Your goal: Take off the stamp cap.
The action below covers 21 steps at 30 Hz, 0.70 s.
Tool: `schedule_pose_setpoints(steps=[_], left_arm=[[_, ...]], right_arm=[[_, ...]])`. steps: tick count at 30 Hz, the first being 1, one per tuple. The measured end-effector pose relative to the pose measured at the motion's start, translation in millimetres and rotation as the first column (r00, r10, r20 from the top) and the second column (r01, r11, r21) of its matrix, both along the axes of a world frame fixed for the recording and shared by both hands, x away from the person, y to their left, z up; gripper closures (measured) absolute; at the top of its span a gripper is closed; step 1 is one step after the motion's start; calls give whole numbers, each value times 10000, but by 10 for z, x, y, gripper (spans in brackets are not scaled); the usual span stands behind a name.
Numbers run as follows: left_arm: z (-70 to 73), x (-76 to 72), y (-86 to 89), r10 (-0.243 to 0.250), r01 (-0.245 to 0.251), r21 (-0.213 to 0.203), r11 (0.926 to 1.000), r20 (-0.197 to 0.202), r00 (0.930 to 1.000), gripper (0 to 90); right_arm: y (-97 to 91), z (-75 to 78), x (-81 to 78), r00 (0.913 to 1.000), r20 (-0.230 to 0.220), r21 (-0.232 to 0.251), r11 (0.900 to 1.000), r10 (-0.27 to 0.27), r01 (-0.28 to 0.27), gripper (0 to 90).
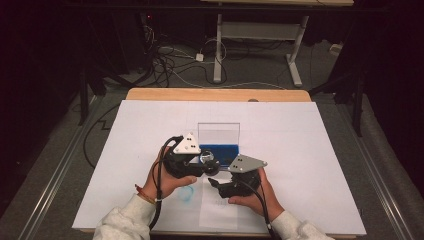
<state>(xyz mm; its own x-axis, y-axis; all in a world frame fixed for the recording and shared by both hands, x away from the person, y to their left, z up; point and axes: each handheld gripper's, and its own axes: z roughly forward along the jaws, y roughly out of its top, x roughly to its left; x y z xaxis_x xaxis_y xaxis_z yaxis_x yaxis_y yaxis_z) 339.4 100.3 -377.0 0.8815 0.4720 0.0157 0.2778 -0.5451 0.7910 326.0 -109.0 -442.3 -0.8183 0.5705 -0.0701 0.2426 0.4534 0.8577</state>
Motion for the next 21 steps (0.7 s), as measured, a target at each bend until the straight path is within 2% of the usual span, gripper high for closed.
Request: schedule_pose_setpoints(steps=[8,13,14,17,21], left_arm=[[14,-41,-113,-317,313,-309,9990,-115,9994,546],[16,-52,-118,-368,364,-343,9987,-138,9992,545],[16,-50,-113,-360,354,-342,9988,-151,9992,545],[18,-43,-91,-403,392,-447,9982,-224,9989,545],[18,-37,-72,-408,389,-582,9975,-322,9986,545]], right_arm=[[8,-11,11,9999,98,-23,10000,-65,65,256],[4,-1,-15,9992,399,-136,9999,39,-34,325],[11,4,-34,9984,553,-215,9997,86,-74,373],[24,5,-57,9971,742,-331,9994,155,-130,378],[25,9,-64,9969,775,-317,9994,156,-132,380]])
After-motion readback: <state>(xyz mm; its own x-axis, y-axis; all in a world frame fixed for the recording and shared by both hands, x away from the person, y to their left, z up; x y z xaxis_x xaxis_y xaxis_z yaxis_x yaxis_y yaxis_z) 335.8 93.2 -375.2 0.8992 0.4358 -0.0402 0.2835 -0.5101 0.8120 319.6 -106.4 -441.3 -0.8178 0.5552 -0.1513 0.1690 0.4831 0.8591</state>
